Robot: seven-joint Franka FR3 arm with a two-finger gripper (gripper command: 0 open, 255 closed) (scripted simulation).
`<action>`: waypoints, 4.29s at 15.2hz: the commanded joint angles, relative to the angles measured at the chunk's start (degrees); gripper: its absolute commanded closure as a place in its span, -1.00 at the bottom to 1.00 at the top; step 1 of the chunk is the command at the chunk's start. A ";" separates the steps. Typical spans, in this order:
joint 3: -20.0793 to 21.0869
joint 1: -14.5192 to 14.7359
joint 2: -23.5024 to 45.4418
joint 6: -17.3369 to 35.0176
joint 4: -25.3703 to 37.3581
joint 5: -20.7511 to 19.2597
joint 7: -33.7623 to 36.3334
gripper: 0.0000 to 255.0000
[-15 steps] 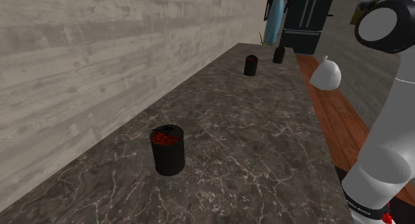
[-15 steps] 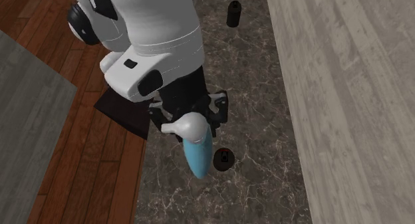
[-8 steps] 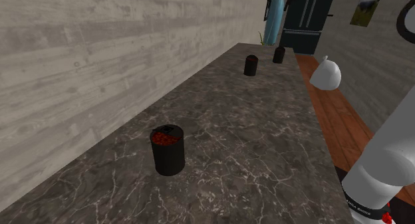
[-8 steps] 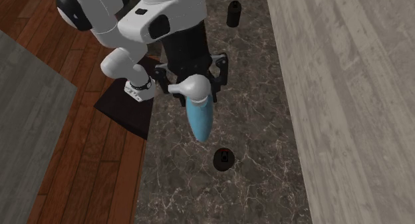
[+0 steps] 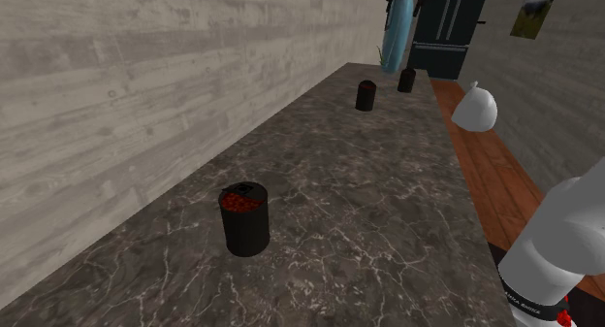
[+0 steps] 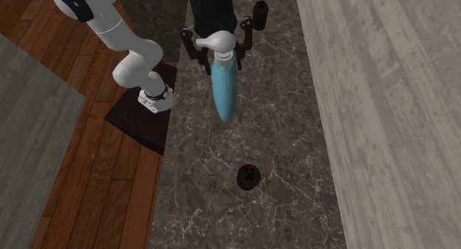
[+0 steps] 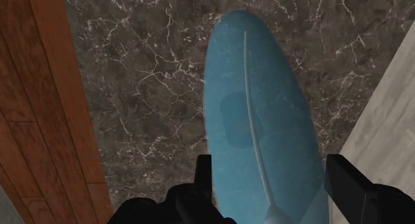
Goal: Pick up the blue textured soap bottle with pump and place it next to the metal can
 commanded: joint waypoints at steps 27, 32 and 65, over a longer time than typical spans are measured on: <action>33.95 8.55 -2.49 -18.96 5.48 -0.71 38.77 1.00; 45.79 10.26 5.94 -25.05 14.62 -5.97 49.33 1.00; 47.19 12.88 -2.11 -6.00 -12.27 2.71 60.30 1.00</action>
